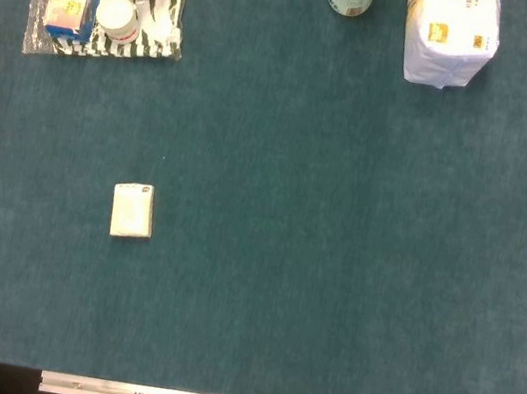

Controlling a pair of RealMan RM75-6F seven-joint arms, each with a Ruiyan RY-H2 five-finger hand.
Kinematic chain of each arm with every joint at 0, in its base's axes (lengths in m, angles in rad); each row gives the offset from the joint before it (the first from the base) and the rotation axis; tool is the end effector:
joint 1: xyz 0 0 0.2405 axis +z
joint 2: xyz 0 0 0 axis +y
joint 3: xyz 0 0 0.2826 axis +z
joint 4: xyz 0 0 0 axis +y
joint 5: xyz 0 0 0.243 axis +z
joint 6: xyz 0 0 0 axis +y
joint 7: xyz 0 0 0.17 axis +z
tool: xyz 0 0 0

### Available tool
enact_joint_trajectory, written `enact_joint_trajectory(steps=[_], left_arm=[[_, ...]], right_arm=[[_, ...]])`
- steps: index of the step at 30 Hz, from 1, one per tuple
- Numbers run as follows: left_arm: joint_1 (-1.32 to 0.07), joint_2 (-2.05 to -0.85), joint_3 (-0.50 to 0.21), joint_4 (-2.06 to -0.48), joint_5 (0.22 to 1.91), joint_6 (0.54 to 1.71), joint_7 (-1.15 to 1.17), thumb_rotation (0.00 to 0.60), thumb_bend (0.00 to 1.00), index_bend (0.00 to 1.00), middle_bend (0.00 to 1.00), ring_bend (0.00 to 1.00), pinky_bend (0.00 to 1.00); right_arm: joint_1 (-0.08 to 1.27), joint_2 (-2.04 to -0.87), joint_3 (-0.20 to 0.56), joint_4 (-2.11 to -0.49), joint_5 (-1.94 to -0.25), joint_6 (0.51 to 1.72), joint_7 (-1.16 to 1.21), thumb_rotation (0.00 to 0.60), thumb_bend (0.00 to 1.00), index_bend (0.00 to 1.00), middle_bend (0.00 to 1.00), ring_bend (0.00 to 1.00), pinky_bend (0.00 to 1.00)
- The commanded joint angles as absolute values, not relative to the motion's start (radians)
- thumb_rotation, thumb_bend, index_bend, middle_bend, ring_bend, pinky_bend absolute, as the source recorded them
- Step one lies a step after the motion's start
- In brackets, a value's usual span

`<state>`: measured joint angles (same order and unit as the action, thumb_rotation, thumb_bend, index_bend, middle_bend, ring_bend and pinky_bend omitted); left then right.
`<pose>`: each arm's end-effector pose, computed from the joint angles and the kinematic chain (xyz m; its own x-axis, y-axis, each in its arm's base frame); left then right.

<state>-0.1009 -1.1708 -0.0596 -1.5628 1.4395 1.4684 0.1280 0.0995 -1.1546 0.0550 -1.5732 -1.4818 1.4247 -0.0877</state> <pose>-0.3595 0.2202 0.1300 0.5008 0.0079 0.8655 0.8648 0.0378 -0.5007 -0.3560 -0.2184 0.1244 0.4745 -0.0509 0.8788 -0.8801 -0.0071 0.4748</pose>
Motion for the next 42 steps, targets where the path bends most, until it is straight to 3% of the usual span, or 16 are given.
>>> enact_joint_trajectory(steps=[1,9,23,29,33,38,42], left_arm=[[-0.093,-1.165,-0.059,-1.573,1.445,1.485,0.131,0.6,0.62,0.6,0.47,0.45,0.55],[-0.085,-1.159,-0.057,-1.586,1.453,1.501,0.134,0.6,0.62,0.6,0.47,0.45,0.55],[-0.11,-1.149,-0.003,-1.569,1.529,1.437,0.107,0.6,0.62,0.6,0.44,0.43,0.55],[-0.133,-1.162,0.025,-1.539,1.571,1.395,0.053,0.6,0.62,0.58,0.37,0.32,0.43],[-0.135,-1.169,0.036,-1.529,1.592,1.398,0.031,0.6,0.62,0.58,0.35,0.23,0.21],[-0.137,-1.148,0.063,-1.566,1.624,1.39,0.008,0.6,0.62,0.54,0.36,0.23,0.16],[-0.14,-1.138,0.085,-1.596,1.645,1.374,0.028,0.6,0.67,0.49,0.45,0.23,0.14]], right_arm=[[0.106,-1.162,0.052,-1.562,-1.482,1.411,-0.08,0.6,0.06,0.58,0.57,0.35,0.21],[0.118,-1.177,0.046,-1.538,-1.472,1.378,-0.078,0.6,0.06,0.58,0.57,0.35,0.21],[0.104,-1.158,0.039,-1.565,-1.542,1.453,-0.057,0.6,0.06,0.58,0.55,0.35,0.21],[0.088,-1.14,0.037,-1.594,-1.601,1.526,-0.038,0.6,0.06,0.58,0.53,0.34,0.21],[0.081,-1.135,0.04,-1.605,-1.625,1.561,-0.029,0.6,0.06,0.58,0.53,0.34,0.21],[0.08,-1.134,0.038,-1.605,-1.63,1.562,-0.021,0.6,0.06,0.58,0.53,0.34,0.21],[0.085,-1.136,0.039,-1.6,-1.621,1.548,-0.019,0.6,0.06,0.58,0.53,0.34,0.21]])
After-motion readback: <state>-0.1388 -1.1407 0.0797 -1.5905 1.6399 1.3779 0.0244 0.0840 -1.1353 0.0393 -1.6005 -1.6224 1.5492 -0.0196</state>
